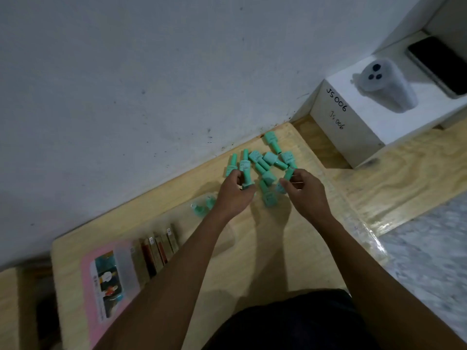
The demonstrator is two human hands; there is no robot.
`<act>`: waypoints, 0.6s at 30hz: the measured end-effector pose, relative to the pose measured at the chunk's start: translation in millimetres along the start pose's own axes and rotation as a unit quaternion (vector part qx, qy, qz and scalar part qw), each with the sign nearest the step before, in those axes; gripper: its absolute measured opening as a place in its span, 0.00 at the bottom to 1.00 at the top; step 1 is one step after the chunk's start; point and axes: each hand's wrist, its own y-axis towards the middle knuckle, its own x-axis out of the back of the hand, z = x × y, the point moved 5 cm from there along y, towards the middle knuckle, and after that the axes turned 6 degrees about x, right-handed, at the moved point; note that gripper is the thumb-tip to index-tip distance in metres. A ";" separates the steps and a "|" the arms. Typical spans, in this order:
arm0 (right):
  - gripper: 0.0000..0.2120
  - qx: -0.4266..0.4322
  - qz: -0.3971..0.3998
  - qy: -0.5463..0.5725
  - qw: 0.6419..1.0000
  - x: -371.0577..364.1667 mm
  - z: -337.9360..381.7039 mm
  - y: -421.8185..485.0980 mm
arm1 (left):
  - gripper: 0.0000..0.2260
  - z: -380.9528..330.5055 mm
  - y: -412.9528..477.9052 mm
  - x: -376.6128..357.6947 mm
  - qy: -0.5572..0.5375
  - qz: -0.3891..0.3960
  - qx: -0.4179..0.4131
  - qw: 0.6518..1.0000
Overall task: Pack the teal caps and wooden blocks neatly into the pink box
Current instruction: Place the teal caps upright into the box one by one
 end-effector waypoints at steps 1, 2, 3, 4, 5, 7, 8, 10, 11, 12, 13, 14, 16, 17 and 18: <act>0.18 0.004 0.002 0.017 1.000 -1.1 6.2 -4.7 | 0.09 0.8 -7.9 6.6 -0.040 0.004 0.003 0.999; 0.19 0.011 0.003 0.028 1.000 -3.0 12.1 -9.2 | 0.09 2.0 -16.1 13.4 -0.077 0.006 0.006 0.997; 0.19 0.024 0.005 0.036 0.999 -5.0 18.4 -13.3 | 0.08 3.5 -23.9 20.5 -0.114 0.004 0.007 0.993; 0.19 0.038 0.010 0.039 0.998 -7.9 25.4 -17.2 | 0.07 5.8 -31.1 27.8 -0.149 -0.002 0.007 0.989; 0.19 0.052 0.017 0.041 0.998 -11.8 32.1 -21.3 | 0.07 8.7 -37.8 35.3 -0.176 -0.010 0.007 0.984; 0.21 0.070 0.035 0.047 0.996 -21.0 43.8 -28.2 | 0.07 17.1 -50.1 48.3 -0.202 -0.031 0.006 0.979; 0.21 0.075 0.046 0.049 0.995 -26.8 48.3 -30.8 | 0.07 23.1 -55.3 54.5 -0.206 -0.044 0.007 0.978; 0.20 0.092 0.073 0.048 0.992 -40.3 57.3 -36.4 | 0.07 37.6 -66.1 68.4 -0.198 -0.076 0.009 0.977; 0.19 0.108 0.084 0.040 0.990 -46.6 62.0 -38.7 | 0.07 42.9 -71.9 74.9 -0.190 -0.092 0.001 0.977; 0.17 0.131 0.093 0.026 0.987 -52.7 67.8 -41.3 | 0.06 48.2 -77.0 81.4 -0.180 -0.112 -0.010 0.977; 0.14 0.154 0.099 0.007 0.983 -58.6 73.9 -44.1 | 0.06 54.0 -80.8 87.6 -0.161 -0.136 -0.023 0.977; 0.12 0.178 0.101 -0.010 0.979 -64.3 79.9 -46.6 | 0.05 59.5 -84.4 93.2 -0.138 -0.160 -0.034 0.977; 0.11 0.218 0.104 -0.030 0.970 -76.5 89.0 -49.2 | 0.05 68.5 -88.9 100.8 -0.096 -0.198 -0.042 0.975; 0.11 0.234 0.111 -0.037 0.965 -83.0 92.8 -50.8 | 0.06 74.3 -88.7 103.1 -0.076 -0.212 -0.041 0.973; 0.11 0.248 0.119 -0.046 0.960 -89.3 95.5 -52.1 | 0.07 79.7 -88.1 104.4 -0.055 -0.222 -0.039 0.973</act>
